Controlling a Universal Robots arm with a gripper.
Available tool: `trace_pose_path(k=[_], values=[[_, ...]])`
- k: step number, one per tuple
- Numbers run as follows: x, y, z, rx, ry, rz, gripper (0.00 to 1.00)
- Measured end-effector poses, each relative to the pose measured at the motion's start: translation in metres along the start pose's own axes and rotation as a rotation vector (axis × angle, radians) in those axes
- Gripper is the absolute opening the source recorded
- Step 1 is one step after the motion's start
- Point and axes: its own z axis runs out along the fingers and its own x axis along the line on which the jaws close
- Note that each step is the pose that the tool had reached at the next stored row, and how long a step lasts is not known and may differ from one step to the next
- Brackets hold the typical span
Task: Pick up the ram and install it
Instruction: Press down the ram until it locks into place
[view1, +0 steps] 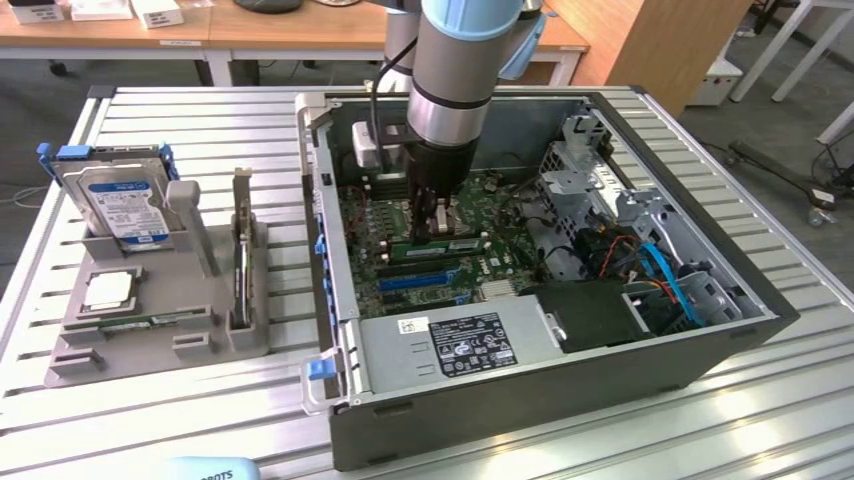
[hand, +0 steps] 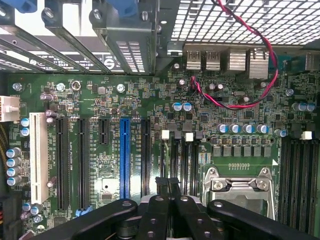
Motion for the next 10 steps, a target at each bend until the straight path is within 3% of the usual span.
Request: trace_pose_path(k=[10], values=[[-0.0014, 0.0000, 0.0003, 0.0001, -0.0001, 0.000, 0.10]])
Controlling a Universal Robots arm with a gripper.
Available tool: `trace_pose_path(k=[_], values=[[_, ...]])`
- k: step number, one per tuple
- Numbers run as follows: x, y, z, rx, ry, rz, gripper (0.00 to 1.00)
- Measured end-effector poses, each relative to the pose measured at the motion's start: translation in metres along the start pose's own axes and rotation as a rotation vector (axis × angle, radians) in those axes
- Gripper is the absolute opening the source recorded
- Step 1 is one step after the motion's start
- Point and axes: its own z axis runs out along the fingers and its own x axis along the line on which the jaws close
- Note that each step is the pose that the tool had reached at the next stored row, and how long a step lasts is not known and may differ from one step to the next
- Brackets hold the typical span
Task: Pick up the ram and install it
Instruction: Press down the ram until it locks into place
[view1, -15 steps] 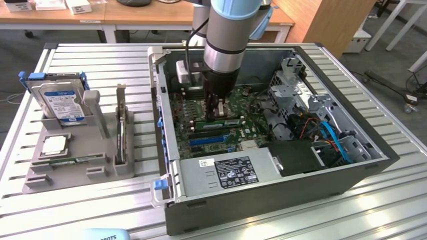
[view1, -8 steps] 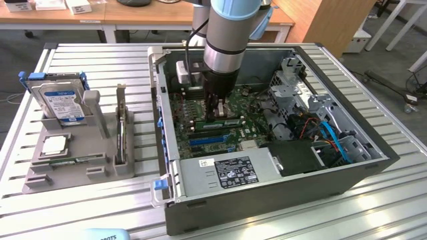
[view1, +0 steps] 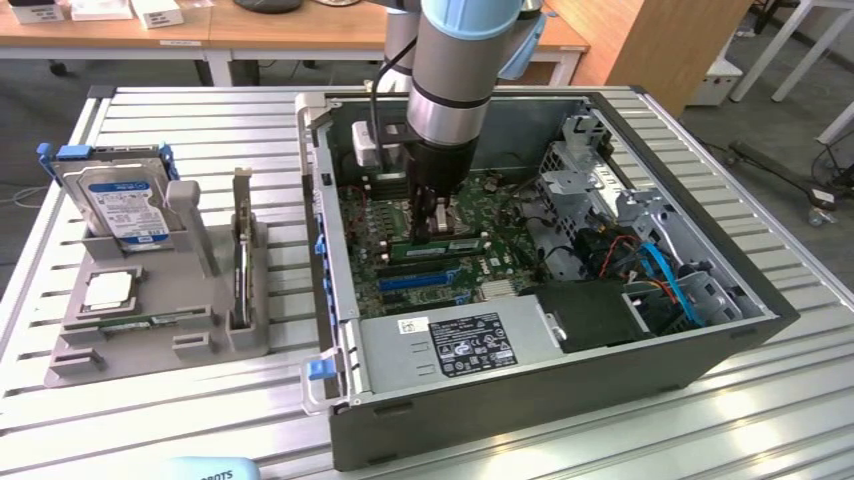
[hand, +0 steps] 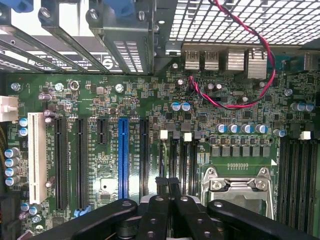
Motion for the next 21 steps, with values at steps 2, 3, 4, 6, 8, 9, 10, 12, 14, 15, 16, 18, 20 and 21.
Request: trace_pose_path(k=[2, 3, 4, 6, 8, 9, 10, 12, 14, 15, 16, 18, 20, 21], values=[[0.0000, 0.0000, 0.0008, 0.0001, -0.0002, 0.000, 0.10], [0.0000, 0.0000, 0.0012, 0.0000, 0.0000, 0.000, 0.10], [0.0000, 0.0000, 0.0016, 0.0000, -0.0001, 0.000, 0.10], [0.0001, 0.0000, 0.0023, -0.0001, 0.0001, 0.000, 0.10], [0.0001, 0.0000, 0.0023, -0.0002, 0.0002, 0.000, 0.10], [0.0001, 0.0000, 0.0023, -0.0002, 0.0002, 0.000, 0.10], [0.0001, 0.0000, 0.0024, 0.0000, 0.0000, 0.000, 0.10], [0.0000, 0.0000, 0.0029, 0.0002, -0.0003, 0.000, 0.10], [0.0001, 0.0000, 0.0034, 0.0000, -0.0001, 0.000, 0.10], [0.0001, 0.0000, 0.0038, 0.0000, 0.0000, 0.000, 0.10], [0.0001, 0.0000, 0.0041, -0.0001, 0.0000, 0.000, 0.10], [0.0002, 0.0000, 0.0045, -0.0002, 0.0002, 0.000, 0.10], [0.0001, 0.0000, 0.0048, 0.0000, 0.0001, 0.000, 0.10], [0.0001, 0.0000, 0.0048, 0.0000, 0.0001, 0.000, 0.10]])
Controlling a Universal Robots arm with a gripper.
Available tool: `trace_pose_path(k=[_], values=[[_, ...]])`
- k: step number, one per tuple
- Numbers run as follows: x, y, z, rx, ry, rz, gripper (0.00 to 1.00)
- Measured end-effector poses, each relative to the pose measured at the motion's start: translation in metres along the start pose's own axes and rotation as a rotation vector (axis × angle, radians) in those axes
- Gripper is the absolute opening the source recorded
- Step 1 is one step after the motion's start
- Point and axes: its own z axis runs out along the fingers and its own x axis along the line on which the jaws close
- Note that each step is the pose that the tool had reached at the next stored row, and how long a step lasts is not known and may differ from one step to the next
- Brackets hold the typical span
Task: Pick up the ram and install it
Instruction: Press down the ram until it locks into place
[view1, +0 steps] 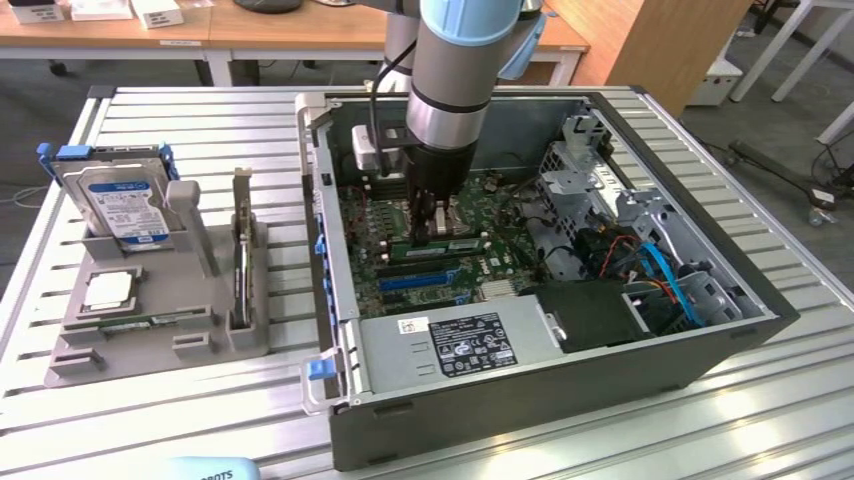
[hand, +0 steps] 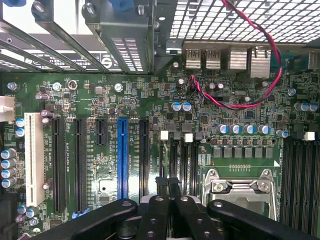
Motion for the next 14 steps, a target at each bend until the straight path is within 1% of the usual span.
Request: trace_pose_path(k=[14], values=[[0.0000, 0.0000, 0.0012, 0.0000, -0.0002, 0.000, 0.10]])
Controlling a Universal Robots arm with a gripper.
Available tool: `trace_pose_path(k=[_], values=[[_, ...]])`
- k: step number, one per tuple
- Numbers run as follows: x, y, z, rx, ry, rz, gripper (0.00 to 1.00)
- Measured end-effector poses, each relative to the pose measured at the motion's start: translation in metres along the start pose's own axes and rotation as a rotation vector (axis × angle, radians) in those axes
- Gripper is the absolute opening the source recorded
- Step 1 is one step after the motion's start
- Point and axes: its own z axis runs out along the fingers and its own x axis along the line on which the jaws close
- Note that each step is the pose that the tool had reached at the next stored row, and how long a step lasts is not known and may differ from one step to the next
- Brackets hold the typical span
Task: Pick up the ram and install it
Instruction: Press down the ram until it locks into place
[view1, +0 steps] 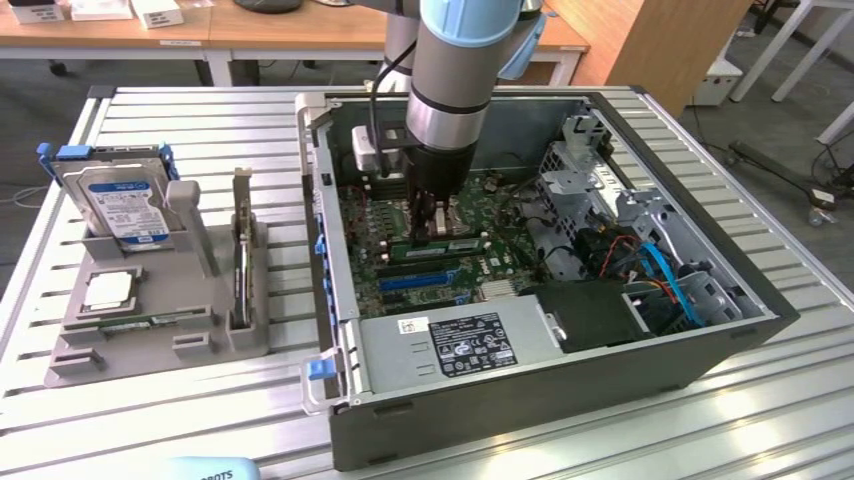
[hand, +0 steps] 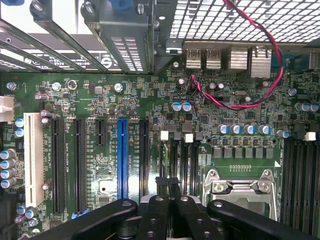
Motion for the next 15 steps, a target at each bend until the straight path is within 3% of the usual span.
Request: trace_pose_path(k=[15], values=[[0.0001, 0.0000, 0.0011, -0.0001, 0.0003, 0.000, 0.10]])
